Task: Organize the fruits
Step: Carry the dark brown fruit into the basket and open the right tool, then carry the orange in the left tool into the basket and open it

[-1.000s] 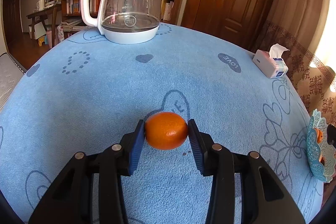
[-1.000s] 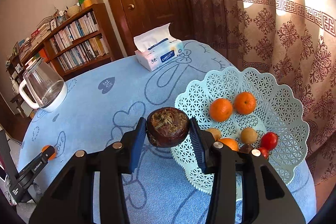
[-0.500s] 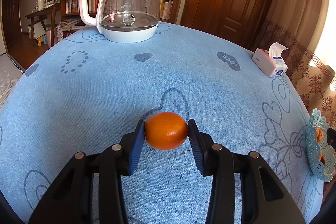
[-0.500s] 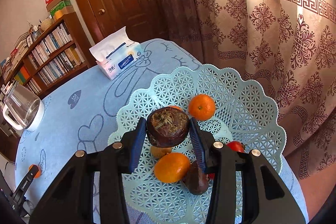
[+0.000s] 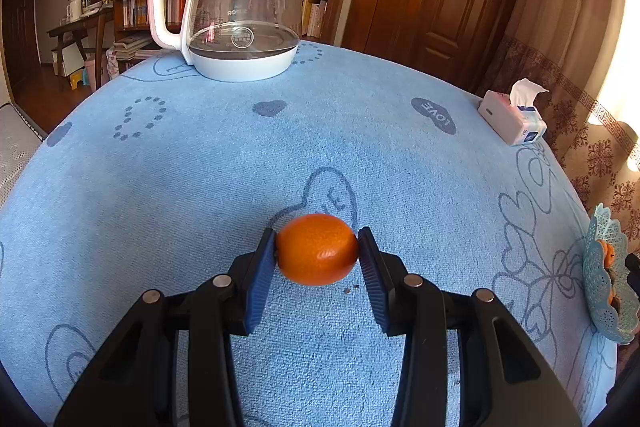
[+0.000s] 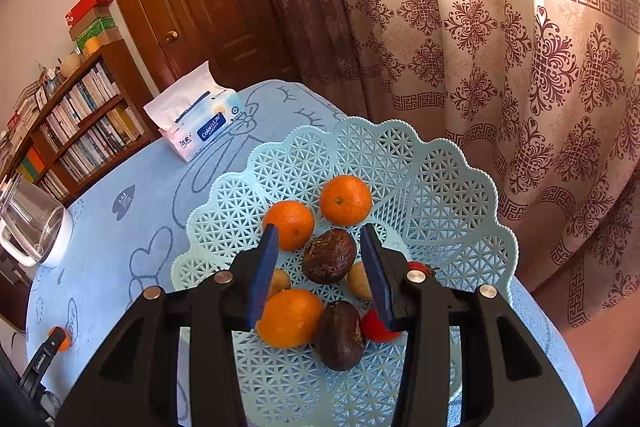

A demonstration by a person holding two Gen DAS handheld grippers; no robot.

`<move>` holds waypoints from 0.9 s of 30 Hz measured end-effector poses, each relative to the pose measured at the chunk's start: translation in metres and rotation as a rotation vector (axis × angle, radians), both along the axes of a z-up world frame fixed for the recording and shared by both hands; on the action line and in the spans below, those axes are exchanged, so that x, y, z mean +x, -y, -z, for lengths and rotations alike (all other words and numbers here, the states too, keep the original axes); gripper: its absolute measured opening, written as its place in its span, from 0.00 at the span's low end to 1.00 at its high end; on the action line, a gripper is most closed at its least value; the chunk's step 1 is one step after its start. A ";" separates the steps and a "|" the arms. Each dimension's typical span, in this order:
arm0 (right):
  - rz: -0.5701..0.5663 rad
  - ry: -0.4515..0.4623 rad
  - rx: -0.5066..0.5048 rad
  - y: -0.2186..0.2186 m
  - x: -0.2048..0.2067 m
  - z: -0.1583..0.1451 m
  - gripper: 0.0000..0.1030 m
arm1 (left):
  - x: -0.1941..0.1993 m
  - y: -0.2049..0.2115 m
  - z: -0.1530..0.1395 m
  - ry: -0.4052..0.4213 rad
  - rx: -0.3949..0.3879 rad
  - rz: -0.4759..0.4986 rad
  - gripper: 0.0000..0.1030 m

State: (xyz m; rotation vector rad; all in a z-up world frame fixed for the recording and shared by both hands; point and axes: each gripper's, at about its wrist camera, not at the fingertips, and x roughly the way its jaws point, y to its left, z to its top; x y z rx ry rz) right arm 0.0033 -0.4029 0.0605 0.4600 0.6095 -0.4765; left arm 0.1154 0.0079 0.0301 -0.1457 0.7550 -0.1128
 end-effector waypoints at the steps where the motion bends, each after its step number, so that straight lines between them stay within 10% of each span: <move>1: 0.013 0.006 -0.009 -0.001 -0.004 0.000 0.44 | 0.000 0.000 0.000 0.000 0.001 0.001 0.41; 15: 0.211 0.087 -0.271 -0.024 -0.066 0.007 0.64 | -0.001 0.009 0.001 0.014 0.042 0.012 0.41; 27: 0.273 0.141 -0.260 -0.023 -0.081 0.010 0.68 | -0.022 0.061 -0.014 0.039 0.078 0.157 0.41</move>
